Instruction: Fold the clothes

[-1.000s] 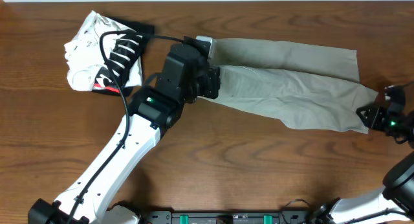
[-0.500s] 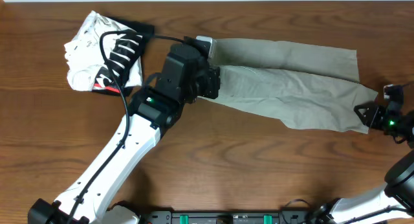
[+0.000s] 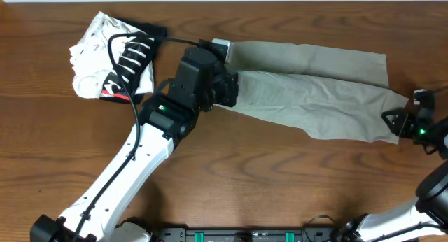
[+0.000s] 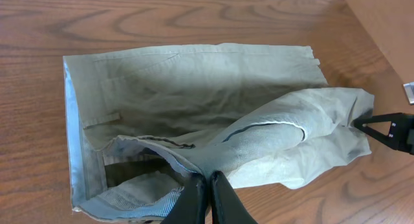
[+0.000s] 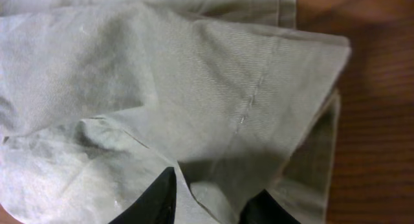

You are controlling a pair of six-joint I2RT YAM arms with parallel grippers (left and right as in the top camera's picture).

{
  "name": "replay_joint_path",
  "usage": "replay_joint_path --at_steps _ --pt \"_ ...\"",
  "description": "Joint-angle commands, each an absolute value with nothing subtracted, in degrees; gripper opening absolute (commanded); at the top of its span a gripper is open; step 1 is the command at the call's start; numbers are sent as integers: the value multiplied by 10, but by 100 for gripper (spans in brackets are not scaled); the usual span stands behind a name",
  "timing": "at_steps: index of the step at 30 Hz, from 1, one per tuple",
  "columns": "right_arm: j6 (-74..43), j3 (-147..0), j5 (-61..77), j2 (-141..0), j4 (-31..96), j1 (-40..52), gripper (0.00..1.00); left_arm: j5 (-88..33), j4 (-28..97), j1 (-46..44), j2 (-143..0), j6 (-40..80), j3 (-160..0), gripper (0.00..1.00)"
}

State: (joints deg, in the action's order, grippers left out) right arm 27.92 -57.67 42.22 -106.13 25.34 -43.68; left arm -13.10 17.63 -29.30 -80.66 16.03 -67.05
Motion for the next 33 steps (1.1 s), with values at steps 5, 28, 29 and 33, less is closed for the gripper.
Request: replay_joint_path --at_steps 5,28,29,33 --pt "288 -567 444 -1070 250 -430 4 -123 176 -290 -799 150 -685 6" --pt "87 -609 377 -779 378 -430 1 44 244 -288 -695 54 -705 6" --pt "85 -619 377 -765 394 -430 1 46 246 -287 -687 51 -705 6" --pt "77 -681 378 -732 475 -430 1 46 249 -286 -655 51 -710 6"
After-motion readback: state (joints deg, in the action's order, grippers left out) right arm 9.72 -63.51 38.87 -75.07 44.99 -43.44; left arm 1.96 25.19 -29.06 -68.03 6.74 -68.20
